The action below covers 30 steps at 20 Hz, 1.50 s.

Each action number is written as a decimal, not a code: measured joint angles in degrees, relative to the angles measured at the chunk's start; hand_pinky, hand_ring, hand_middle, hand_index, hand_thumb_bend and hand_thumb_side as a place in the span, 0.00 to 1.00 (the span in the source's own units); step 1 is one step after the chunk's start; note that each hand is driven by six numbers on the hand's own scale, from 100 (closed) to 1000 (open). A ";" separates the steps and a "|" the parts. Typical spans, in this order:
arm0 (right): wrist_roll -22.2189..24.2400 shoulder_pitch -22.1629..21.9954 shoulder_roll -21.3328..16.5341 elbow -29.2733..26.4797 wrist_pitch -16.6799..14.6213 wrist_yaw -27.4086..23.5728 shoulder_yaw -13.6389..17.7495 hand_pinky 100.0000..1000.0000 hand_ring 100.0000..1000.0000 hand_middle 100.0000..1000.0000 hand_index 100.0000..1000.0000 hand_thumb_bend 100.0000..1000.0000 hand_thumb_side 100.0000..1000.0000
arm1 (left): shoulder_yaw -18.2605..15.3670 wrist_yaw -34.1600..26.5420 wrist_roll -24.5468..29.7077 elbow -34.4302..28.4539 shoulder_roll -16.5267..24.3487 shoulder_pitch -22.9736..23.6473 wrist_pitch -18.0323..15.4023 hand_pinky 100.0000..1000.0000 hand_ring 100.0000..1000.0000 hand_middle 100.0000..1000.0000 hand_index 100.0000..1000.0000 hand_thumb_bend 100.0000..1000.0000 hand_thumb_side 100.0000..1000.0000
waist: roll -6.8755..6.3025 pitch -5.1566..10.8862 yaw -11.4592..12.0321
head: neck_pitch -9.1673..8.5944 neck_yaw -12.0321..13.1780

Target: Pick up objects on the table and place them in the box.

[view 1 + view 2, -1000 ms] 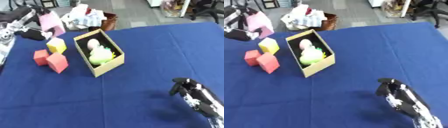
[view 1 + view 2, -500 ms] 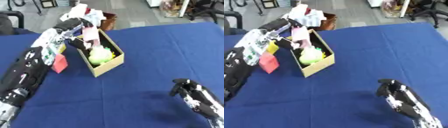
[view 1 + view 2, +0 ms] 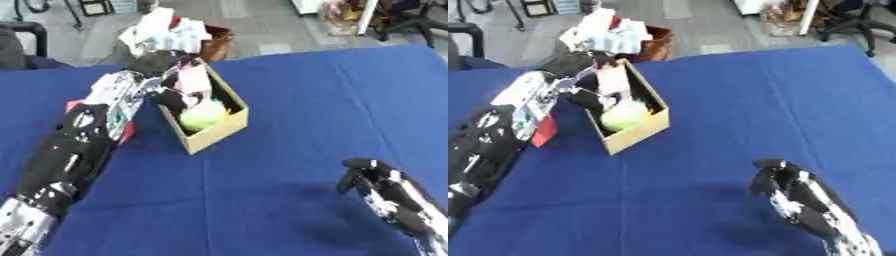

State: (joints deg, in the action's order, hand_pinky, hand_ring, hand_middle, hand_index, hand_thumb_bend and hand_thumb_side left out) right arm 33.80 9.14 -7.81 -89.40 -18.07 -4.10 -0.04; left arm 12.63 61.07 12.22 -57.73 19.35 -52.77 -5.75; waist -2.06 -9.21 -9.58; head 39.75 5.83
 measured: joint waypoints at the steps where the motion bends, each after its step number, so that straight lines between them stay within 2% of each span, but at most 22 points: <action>1: 0.01 0.00 0.00 0.00 0.01 0.00 0.00 0.52 0.54 0.49 0.76 0.00 0.37 | -0.22 -0.02 -0.50 -0.52 0.12 0.10 0.12 0.90 0.84 0.88 0.94 0.40 0.90 | 0.00 0.00 0.02 | -0.02 -0.08; 5: 0.04 0.00 0.00 0.00 0.04 0.00 0.00 0.52 0.54 0.49 0.76 0.00 0.37 | -1.28 -0.63 -2.03 -3.29 1.74 0.34 0.93 0.91 0.85 0.90 0.95 0.42 0.94 | 0.00 0.00 0.15 | -0.04 -0.13; 10: 0.03 0.00 0.00 0.01 0.03 0.00 0.03 0.52 0.54 0.49 0.76 0.00 0.37 | -2.71 -3.61 -1.81 -7.52 4.96 1.55 1.52 0.89 0.83 0.86 0.93 0.39 0.89 | 0.00 0.00 0.17 | -0.04 -0.23; 11: 0.02 0.00 0.00 0.01 0.03 0.00 0.03 0.52 0.54 0.49 0.76 0.00 0.37 | -2.75 -4.58 -1.15 -8.61 5.80 2.04 1.39 0.87 0.81 0.84 0.92 0.36 0.85 | 0.00 0.00 0.22 | -0.04 -0.31; 15: -0.01 -0.01 -0.01 0.01 0.00 0.00 0.04 0.52 0.54 0.49 0.76 0.00 0.37 | -2.75 -9.64 5.68 -13.38 10.70 5.33 -0.32 0.83 0.77 0.80 0.91 0.23 0.73 | 0.00 0.00 0.49 | -0.04 -0.48; 18: -0.05 -0.01 -0.01 0.01 -0.03 0.01 0.09 0.52 0.54 0.49 0.76 0.00 0.37 | -2.71 -13.59 12.04 -15.93 14.34 8.58 -1.35 0.81 0.75 0.79 0.90 0.22 0.79 | 0.00 0.00 0.60 | -0.07 -0.80; 20: -0.07 -0.01 -0.02 0.01 -0.02 0.01 0.19 0.52 0.54 0.49 0.76 0.00 0.37 | -2.87 -15.63 15.36 -17.20 16.28 11.00 -1.62 0.80 0.75 0.79 0.91 0.25 0.81 | 0.00 0.00 0.82 | -0.07 -0.94; 25: -0.07 -0.01 -0.04 0.02 -0.02 0.02 0.28 0.52 0.54 0.49 0.76 0.00 0.37 | -3.07 -16.75 20.32 -20.66 19.58 15.50 -2.71 0.83 0.78 0.83 0.93 0.53 0.90 | 0.00 0.00 0.94 | -0.07 -1.14; 30: -0.08 -0.02 -0.09 0.02 -0.02 0.02 0.34 0.52 0.54 0.49 0.76 0.00 0.37 | -3.03 -14.97 22.67 -21.97 20.83 19.03 -3.65 0.81 0.77 0.82 0.92 0.52 0.92 | -0.02 0.00 0.97 | -0.07 -1.16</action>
State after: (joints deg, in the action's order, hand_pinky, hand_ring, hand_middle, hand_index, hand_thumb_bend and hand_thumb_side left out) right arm 33.71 9.12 -7.91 -89.38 -18.09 -4.08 0.30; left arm 9.61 46.10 34.89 -79.70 40.18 -33.73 -9.41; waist -2.08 -9.21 -8.60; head 39.68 4.67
